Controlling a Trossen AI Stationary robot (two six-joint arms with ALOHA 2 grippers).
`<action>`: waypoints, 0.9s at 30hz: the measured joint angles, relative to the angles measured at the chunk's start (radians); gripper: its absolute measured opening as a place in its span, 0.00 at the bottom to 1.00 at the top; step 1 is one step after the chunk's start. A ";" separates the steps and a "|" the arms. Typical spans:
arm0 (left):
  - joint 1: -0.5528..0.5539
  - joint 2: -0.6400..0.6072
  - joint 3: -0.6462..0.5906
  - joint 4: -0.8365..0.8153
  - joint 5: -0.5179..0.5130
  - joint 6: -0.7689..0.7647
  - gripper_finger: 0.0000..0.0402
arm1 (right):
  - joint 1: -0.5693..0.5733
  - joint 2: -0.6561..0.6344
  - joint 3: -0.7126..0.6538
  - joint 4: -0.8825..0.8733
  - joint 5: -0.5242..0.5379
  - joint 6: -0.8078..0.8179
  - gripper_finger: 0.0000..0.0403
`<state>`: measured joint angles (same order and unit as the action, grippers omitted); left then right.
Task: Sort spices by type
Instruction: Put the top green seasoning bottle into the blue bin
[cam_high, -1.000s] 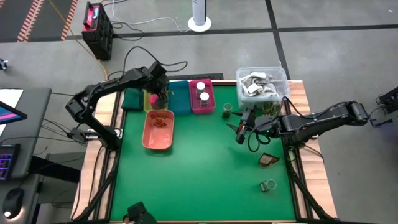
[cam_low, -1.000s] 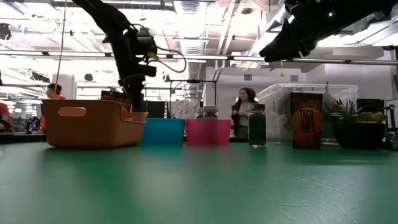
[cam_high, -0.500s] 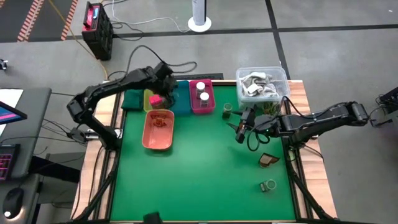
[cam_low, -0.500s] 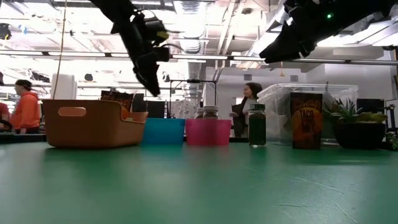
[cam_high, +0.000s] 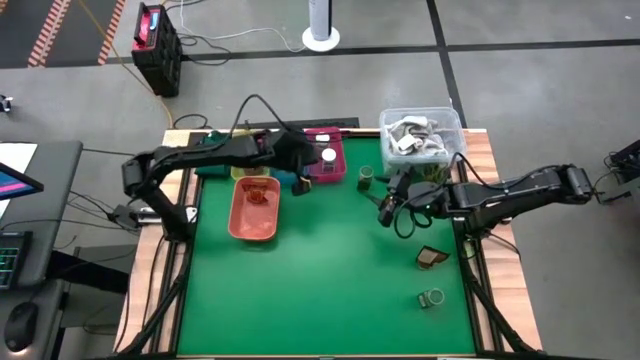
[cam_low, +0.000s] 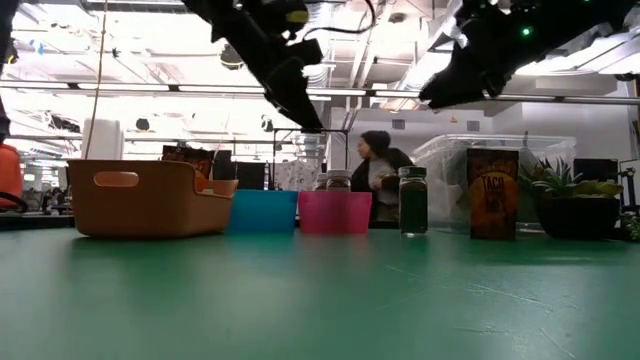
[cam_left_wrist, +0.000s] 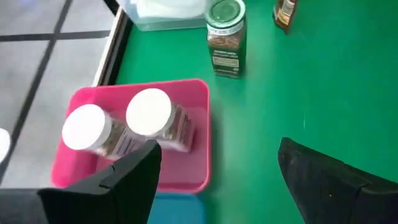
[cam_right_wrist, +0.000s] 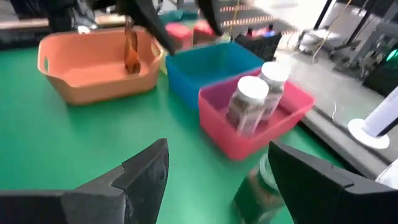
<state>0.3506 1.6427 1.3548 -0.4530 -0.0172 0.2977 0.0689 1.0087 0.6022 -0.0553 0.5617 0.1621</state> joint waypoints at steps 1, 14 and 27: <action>0.002 0.024 0.017 0.000 0.012 -0.001 0.77 | 0.000 -0.002 0.000 -0.021 -0.014 0.013 0.75; -0.015 0.322 0.271 0.077 0.148 0.056 0.77 | 0.017 -0.143 -0.001 -0.294 -0.010 0.178 0.75; -0.045 0.442 0.318 0.356 0.152 0.012 0.77 | 0.034 -0.153 -0.001 -0.301 0.021 0.181 0.75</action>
<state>0.3053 2.0842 1.6729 -0.0973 0.1349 0.3096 0.1024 0.8558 0.6014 -0.3564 0.5823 0.3431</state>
